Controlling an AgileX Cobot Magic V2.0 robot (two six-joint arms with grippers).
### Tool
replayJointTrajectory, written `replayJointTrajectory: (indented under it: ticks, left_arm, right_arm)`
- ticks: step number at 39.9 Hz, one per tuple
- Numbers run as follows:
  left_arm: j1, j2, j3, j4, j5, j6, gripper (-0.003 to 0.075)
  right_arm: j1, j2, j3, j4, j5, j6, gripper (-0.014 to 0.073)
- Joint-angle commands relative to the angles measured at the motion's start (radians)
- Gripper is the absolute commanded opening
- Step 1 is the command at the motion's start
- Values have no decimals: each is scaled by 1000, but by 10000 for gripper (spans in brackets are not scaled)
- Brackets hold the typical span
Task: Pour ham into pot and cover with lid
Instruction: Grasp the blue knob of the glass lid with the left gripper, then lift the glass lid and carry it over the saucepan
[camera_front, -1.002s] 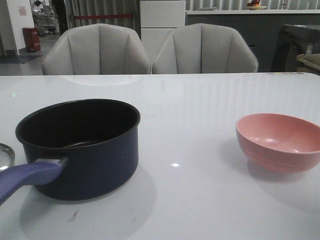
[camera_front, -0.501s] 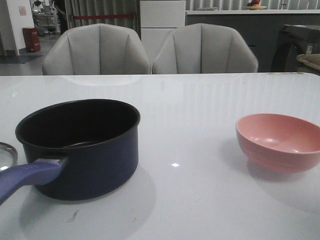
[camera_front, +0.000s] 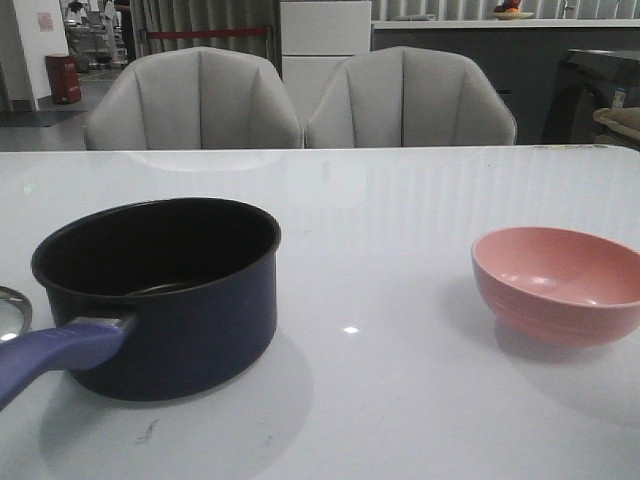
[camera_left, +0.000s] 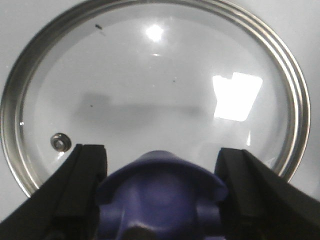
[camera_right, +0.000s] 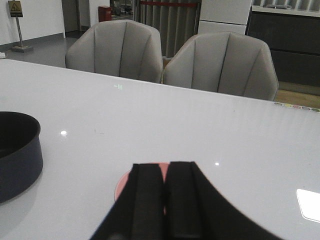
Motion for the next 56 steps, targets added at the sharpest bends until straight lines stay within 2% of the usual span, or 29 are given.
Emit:
replayJointTrajectory:
  ticks: [1,8,19,26,39,43,47,56]
  left_arm:
    - [1,-43,-66,-9,59,7,206]
    - [1,-45,-184,-11,166,23,206]
    - [-18,-125,-311,-128,166,58,206]
    - [-106,-164,-373,-128,166,105,206]
    - [-398,-182,-373,-56,166,154,206]
    - [-469,-180,-373,16,166,154,206]
    - [-491,-180,-373,36,166,154,206]
    - [-491,-165,-373,-24,166,154,206]
  right_arm:
    - [3,9,-28,3,-82,-4,142]
    - [3,9,-28,3,-82,-4,142]
    - [3,9,-28,3,-82,-4,142]
    - [3,9,-28,3,-82,-4,142]
    - [3,9,-28,3,-82,-4,142]
    - [3,9,-28,3,-82,-4,142]
    - [3,9,-28,3,-82,-4,142]
    - [3,9,-28,3,-82,-4,142]
